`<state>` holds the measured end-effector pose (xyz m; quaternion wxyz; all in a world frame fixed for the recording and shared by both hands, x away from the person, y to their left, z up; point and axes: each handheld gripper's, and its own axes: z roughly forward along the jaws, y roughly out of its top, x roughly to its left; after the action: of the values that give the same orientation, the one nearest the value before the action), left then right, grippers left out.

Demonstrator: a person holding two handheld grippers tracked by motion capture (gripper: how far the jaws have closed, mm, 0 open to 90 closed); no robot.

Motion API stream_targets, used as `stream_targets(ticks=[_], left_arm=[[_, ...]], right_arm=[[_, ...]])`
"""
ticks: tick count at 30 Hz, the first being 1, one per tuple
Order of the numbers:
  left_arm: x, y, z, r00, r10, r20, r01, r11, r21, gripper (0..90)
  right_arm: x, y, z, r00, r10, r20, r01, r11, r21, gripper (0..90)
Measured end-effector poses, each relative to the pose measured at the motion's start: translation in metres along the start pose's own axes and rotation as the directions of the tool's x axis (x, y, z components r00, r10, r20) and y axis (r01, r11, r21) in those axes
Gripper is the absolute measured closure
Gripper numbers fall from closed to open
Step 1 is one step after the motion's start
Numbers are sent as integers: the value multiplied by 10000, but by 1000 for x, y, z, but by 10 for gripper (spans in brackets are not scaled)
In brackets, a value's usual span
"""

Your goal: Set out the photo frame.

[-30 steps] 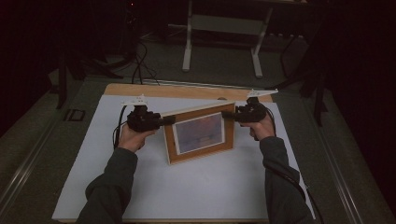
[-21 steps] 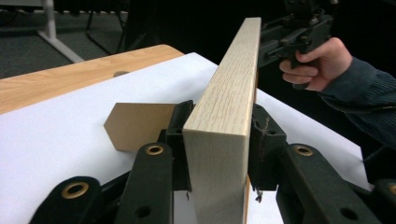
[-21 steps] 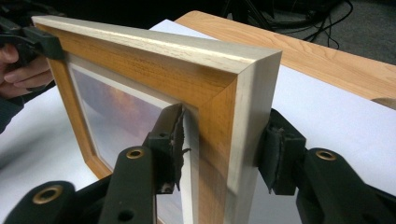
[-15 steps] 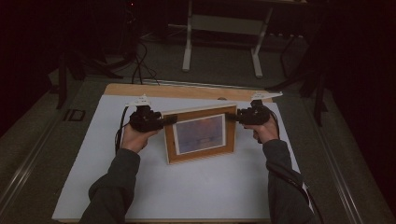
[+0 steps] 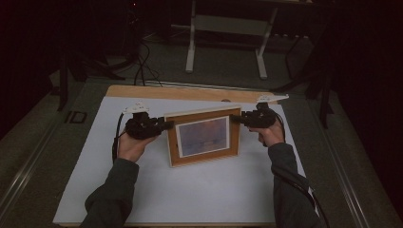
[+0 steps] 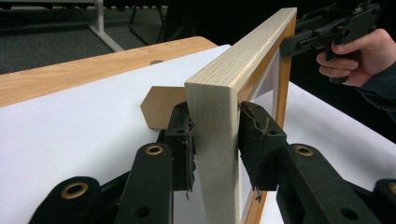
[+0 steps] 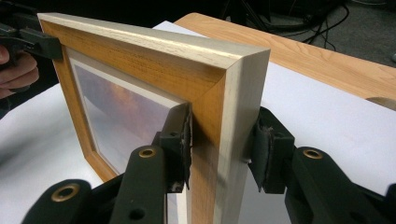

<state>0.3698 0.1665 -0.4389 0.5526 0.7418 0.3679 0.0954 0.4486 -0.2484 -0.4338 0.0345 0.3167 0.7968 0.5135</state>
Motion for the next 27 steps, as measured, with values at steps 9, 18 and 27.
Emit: stream_targets(ticks=[9,18,27], left_arm=[[4,2,5,9999,-56,118,58,9998,-166,672],[9,3,10,9994,-141,314,148,9996,-229,665],[13,4,14,9966,-477,673,493,9985,-225,660]], right_arm=[[2,-3,-6,9999,-31,160,31,10000,-2,636],[6,-6,-11,9990,289,330,-290,9996,36,639],[11,-11,-17,9981,454,417,-456,9990,41,644]])
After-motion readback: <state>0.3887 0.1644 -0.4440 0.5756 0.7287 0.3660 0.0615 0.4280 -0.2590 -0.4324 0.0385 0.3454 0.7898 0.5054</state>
